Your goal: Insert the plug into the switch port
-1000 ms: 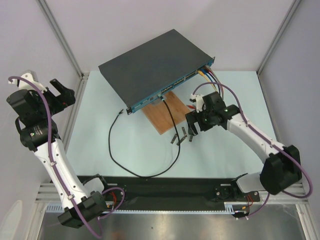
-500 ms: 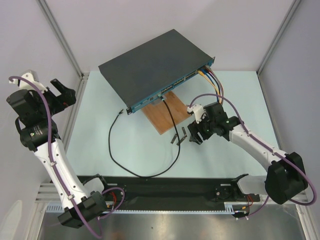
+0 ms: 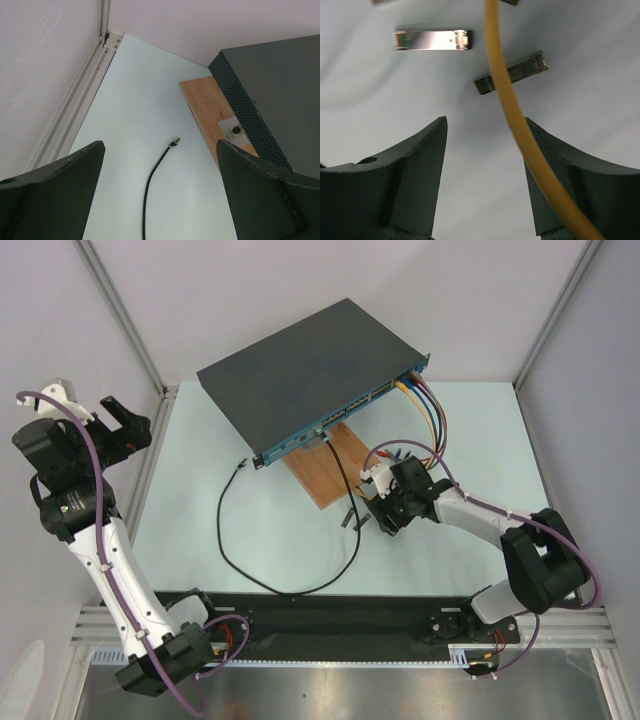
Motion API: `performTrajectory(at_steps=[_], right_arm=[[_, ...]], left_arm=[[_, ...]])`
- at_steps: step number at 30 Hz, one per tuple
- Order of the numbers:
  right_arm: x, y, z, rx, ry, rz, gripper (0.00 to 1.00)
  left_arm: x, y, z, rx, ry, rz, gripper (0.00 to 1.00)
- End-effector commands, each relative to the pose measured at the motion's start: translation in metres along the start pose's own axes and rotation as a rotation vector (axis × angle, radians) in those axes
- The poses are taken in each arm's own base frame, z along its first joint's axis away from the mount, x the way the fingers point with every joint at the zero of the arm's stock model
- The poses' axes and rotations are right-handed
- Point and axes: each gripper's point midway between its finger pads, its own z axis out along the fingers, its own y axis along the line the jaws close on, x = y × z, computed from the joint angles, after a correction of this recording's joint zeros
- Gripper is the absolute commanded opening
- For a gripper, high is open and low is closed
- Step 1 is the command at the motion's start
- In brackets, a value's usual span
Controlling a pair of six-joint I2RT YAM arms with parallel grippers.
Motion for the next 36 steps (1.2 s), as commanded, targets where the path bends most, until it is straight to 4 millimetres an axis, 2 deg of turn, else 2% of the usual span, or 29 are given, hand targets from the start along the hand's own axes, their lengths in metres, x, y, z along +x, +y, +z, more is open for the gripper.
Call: performTrajectory(at_steps=[1,5,12,17,20,25,26,27,32,36], right_arm=[[-0.013,-0.023,0.009,0.129,-0.028,0.085,0.64],[-0.011,-0.026,0.017,0.147,-0.016,0.141,0.63],[-0.016,-0.024,0.026,0.132,-0.013,0.208,0.73],[-0.021,-0.028,0.035,0.139,-0.001,0.236,0.73],[-0.018,-0.031,0.040,0.153,0.014,0.236,0.69],[-0.001,-0.034,0.041,0.167,0.067,0.186,0.54],[0.000,-0.033,0.037,0.168,0.070,0.174,0.50],[0.005,-0.032,0.036,0.162,0.082,0.153,0.42],[0.019,-0.022,0.019,0.129,0.107,0.116,0.36],[0.027,-0.021,0.001,0.135,0.098,0.071,0.22]], left_arm=[[-0.011,-0.010,-0.001,0.036,-0.036,0.011,1.00],[-0.008,-0.007,0.000,0.027,-0.032,0.008,1.00],[-0.005,-0.005,0.000,0.019,-0.031,0.009,1.00],[-0.005,-0.005,0.001,0.020,-0.031,0.008,1.00],[-0.005,-0.003,0.003,0.012,-0.030,0.010,1.00],[-0.005,-0.001,0.002,0.005,-0.034,0.022,1.00],[-0.005,-0.001,0.002,0.004,-0.036,0.025,1.00],[-0.005,0.000,0.002,0.003,-0.033,0.025,1.00],[-0.006,-0.002,0.002,0.008,-0.039,0.026,1.00],[-0.006,-0.003,0.000,0.012,-0.040,0.027,1.00]])
